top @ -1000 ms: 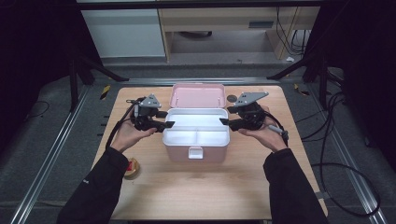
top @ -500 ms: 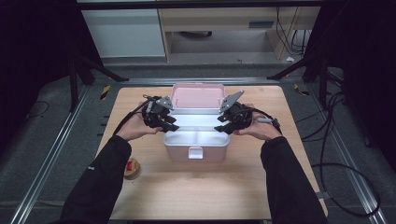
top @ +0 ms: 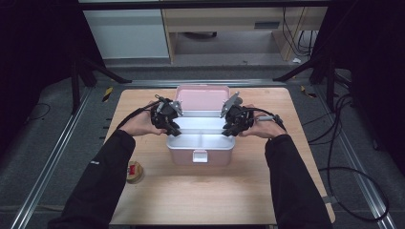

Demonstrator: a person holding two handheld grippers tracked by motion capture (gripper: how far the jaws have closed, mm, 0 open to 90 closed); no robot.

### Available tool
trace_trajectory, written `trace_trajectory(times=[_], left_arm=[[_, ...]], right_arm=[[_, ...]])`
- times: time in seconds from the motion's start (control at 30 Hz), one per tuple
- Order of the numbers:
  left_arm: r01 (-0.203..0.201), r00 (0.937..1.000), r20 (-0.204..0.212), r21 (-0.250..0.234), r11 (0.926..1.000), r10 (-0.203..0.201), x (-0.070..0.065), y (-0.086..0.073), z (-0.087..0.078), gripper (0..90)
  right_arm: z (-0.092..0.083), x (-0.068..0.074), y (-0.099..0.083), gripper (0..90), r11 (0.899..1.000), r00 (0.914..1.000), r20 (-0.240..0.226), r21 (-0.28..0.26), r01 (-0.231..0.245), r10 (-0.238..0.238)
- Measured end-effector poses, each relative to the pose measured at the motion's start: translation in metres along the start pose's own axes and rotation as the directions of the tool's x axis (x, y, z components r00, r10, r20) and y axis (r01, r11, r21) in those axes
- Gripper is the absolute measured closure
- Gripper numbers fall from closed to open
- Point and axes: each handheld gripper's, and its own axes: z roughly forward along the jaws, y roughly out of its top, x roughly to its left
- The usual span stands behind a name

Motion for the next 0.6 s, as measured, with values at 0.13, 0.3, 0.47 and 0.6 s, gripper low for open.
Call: trace_trajectory(times=[0.13, 0.3, 0.47, 0.6], left_arm=[[-0.016, 0.9999, 0.001, 0.022, 0.9996, 0.016, 0.002, 0.002, 0.002, 73.6], [-0.018, 0.9996, 0.023, 0.01, 0.9998, 0.018, 0.006, 0.001, 0.002, 77.6], [-0.024, 0.9987, 0.045, 0.003, 0.9997, 0.024, 0.01, 0.0, 0.002, 80.9], [-0.057, 0.997, 0.054, 0.039, 0.9976, 0.055, 0.011, 0.004, 0.002, 82.3]], right_arm=[[0.001, -0.002, 0.004, 77.1, 0.999, 0.9999, 0.0, 0.039, 0.015, -0.015], [0.004, -0.004, 0.011, 80.7, 0.994, 0.9996, -0.012, 0.103, 0.027, -0.026], [0.007, -0.008, 0.018, 81.6, 0.987, 0.9992, -0.034, 0.16, 0.028, -0.023], [0.007, -0.01, 0.018, 83.3, 0.987, 0.9988, -0.048, 0.162, 0.016, -0.009]])
